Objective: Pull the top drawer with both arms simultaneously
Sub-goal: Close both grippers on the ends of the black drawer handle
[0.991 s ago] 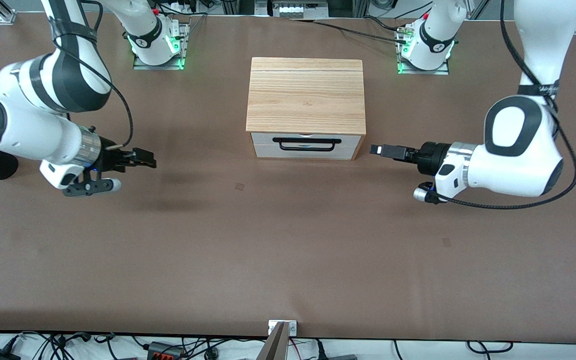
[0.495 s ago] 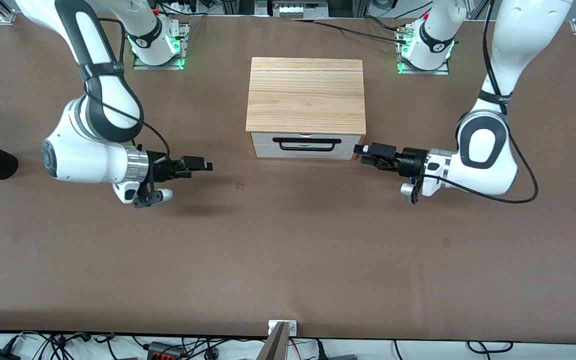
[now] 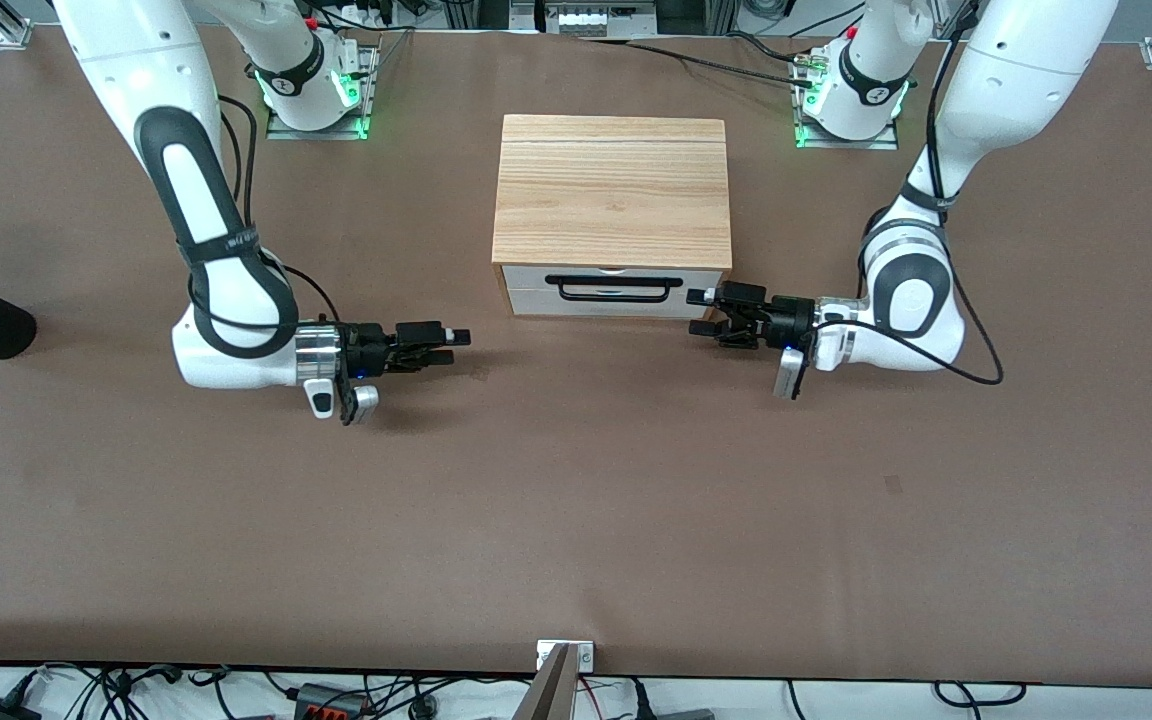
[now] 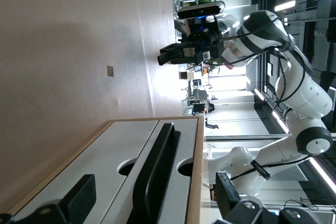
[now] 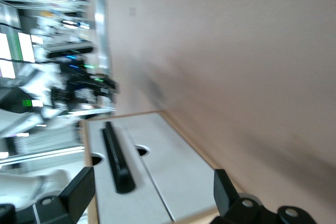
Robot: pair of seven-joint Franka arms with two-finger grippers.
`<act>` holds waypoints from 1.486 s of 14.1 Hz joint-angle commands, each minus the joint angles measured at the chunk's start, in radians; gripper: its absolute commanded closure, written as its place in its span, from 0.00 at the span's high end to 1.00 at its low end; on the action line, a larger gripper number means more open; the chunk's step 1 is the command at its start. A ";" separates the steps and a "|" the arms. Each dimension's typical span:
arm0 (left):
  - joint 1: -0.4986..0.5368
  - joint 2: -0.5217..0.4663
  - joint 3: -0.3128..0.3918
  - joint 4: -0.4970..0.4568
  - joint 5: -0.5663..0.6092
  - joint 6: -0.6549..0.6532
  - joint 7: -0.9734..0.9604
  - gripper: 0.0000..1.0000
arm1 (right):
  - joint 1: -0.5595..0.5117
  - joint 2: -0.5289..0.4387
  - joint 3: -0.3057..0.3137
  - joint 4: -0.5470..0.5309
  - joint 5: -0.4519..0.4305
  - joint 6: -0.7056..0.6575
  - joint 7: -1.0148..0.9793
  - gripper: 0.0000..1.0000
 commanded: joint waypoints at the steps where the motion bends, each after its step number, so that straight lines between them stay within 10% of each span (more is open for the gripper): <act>1: 0.002 0.000 -0.015 -0.029 -0.034 0.000 0.052 1.00 | -0.001 0.066 0.005 -0.011 0.142 -0.086 -0.139 1.00; 21: 0.011 0.030 -0.052 -0.078 -0.094 -0.061 0.099 0.12 | 0.177 0.088 0.082 -0.092 0.414 -0.103 -0.184 0.92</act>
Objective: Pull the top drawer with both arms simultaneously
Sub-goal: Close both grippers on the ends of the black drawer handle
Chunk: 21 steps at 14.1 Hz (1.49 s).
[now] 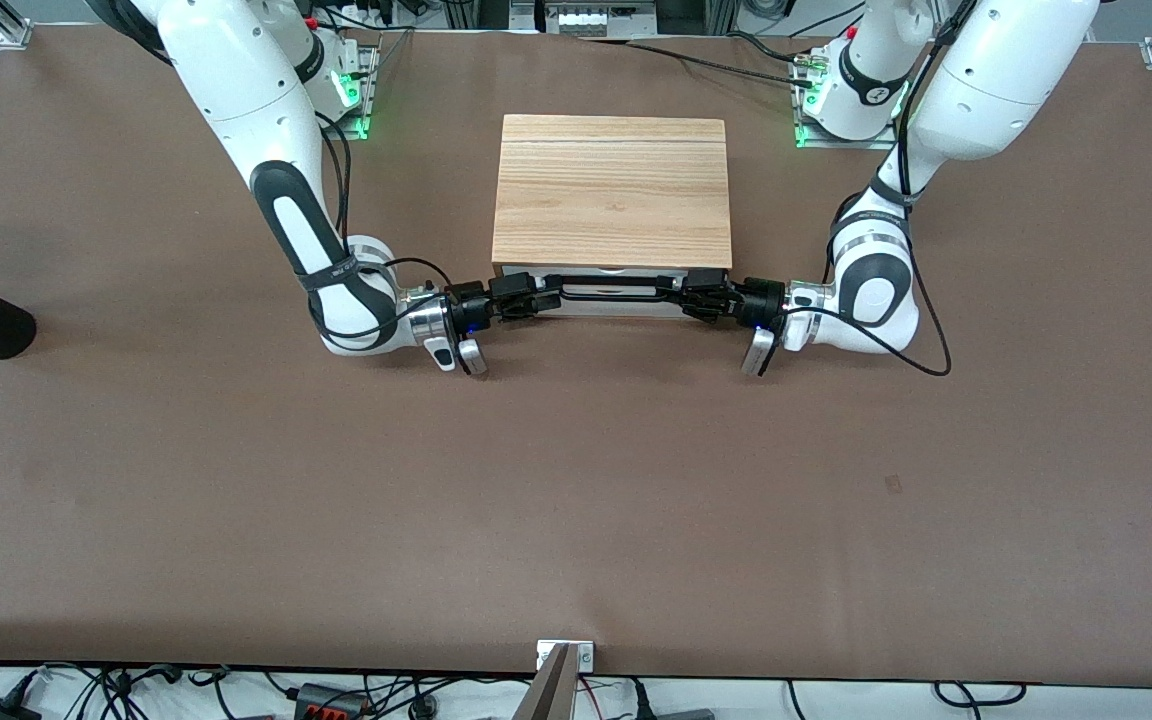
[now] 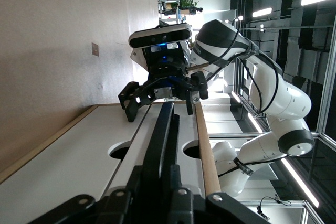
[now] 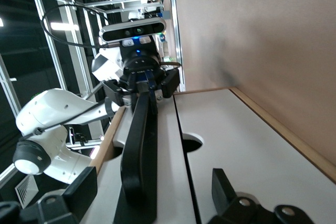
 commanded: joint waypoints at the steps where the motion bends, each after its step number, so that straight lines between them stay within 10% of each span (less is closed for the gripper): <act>1: 0.005 -0.007 -0.008 -0.006 -0.018 -0.033 0.030 0.08 | 0.035 -0.021 0.001 -0.022 0.060 0.007 -0.025 0.91; 5: 0.006 -0.007 -0.008 -0.005 -0.018 -0.034 0.033 0.03 | 0.039 -0.023 0.001 -0.019 0.062 0.010 -0.045 0.84; 8: 0.006 -0.007 -0.008 -0.003 -0.018 -0.034 0.033 0.03 | 0.047 -0.021 0.001 -0.019 0.062 0.013 -0.083 0.43; 14: 0.006 -0.007 -0.008 -0.003 -0.018 -0.034 0.035 0.03 | 0.049 -0.023 0.001 -0.017 0.062 0.010 -0.096 0.02; 21: 0.003 0.021 -0.008 0.033 -0.018 -0.033 0.030 0.02 | 0.050 -0.020 0.001 0.003 0.062 0.013 -0.099 0.00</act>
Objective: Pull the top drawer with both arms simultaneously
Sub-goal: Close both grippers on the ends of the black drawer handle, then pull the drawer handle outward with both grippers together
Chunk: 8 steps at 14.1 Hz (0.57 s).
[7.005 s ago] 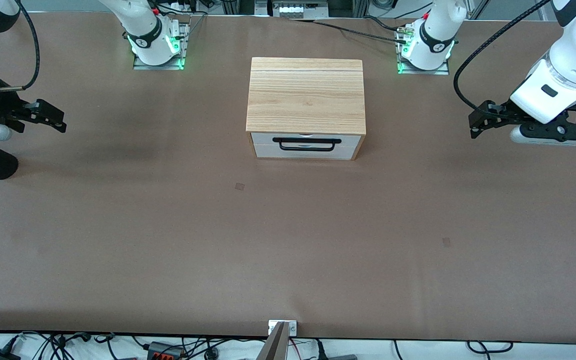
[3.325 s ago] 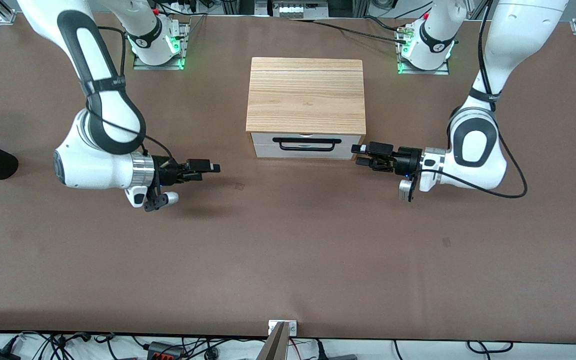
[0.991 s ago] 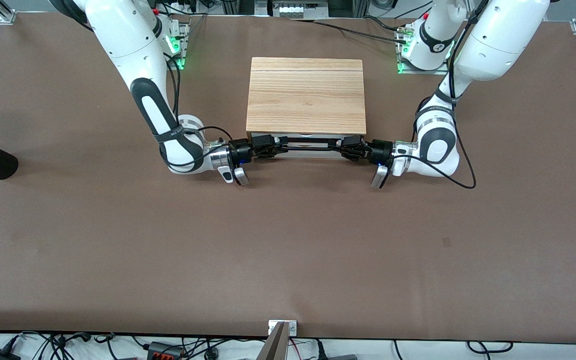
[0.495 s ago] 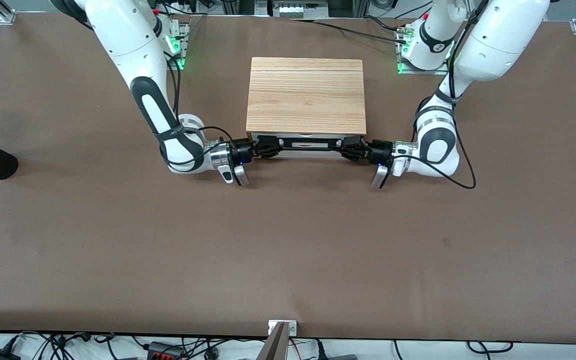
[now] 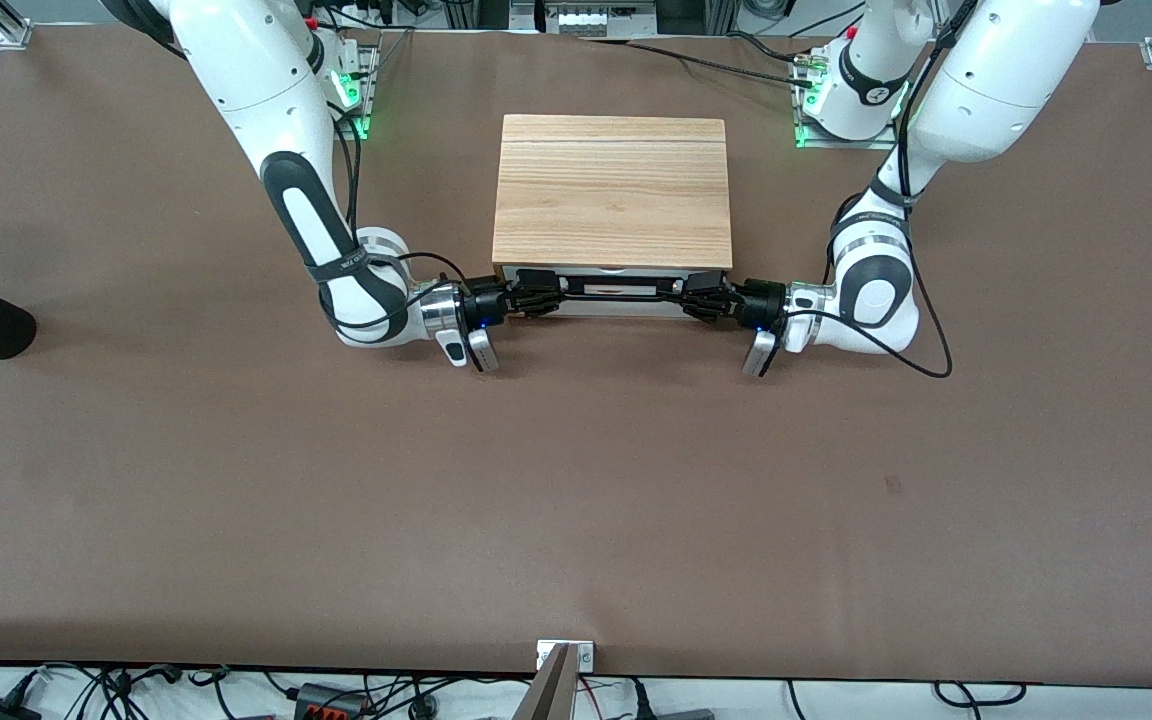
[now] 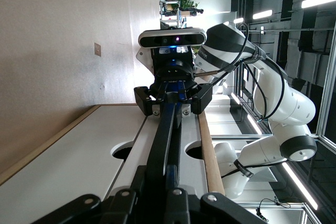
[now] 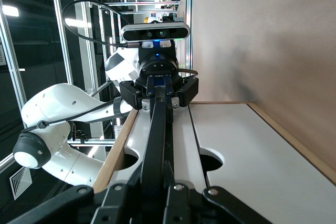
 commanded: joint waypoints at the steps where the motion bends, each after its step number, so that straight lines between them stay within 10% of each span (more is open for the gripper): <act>1: 0.002 0.039 -0.008 0.054 -0.016 -0.030 0.034 0.02 | 0.019 -0.003 0.002 0.006 0.009 0.004 0.003 0.00; 8: 0.005 0.120 -0.005 0.167 -0.029 -0.025 0.028 0.01 | 0.010 0.035 -0.001 0.089 0.007 0.030 0.019 0.00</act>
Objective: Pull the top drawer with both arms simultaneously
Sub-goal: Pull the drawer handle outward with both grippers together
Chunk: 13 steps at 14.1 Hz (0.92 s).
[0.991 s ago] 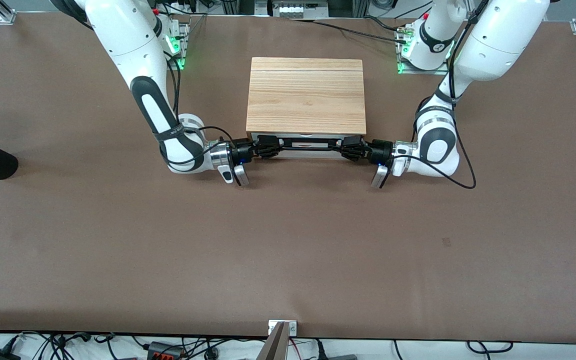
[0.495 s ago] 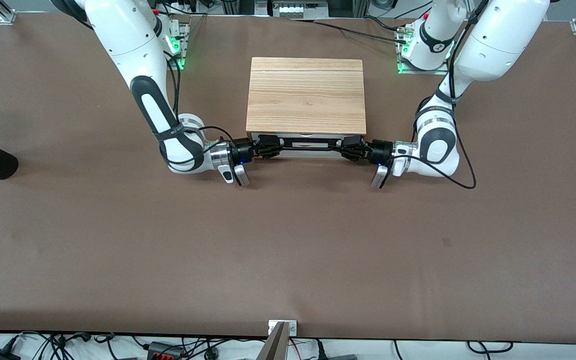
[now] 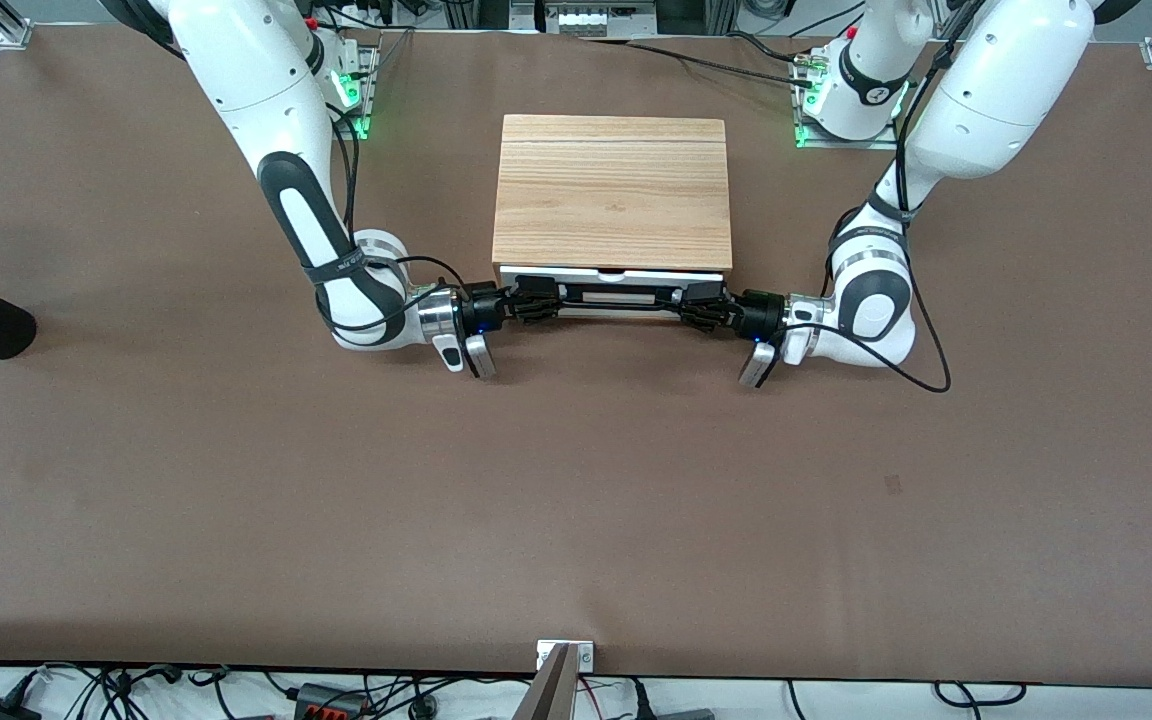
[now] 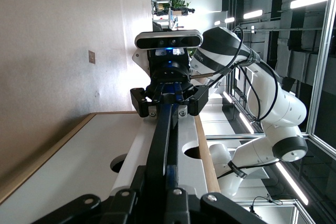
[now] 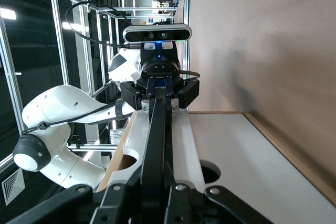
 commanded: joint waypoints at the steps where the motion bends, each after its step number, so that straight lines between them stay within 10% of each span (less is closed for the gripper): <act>1: -0.002 0.056 -0.002 0.099 -0.033 0.014 0.026 0.01 | 0.009 0.045 0.006 0.088 0.002 0.004 0.017 0.00; 13: 0.012 0.134 0.006 0.213 -0.044 0.022 0.012 0.01 | -0.040 0.171 -0.003 0.298 -0.018 0.003 0.058 0.00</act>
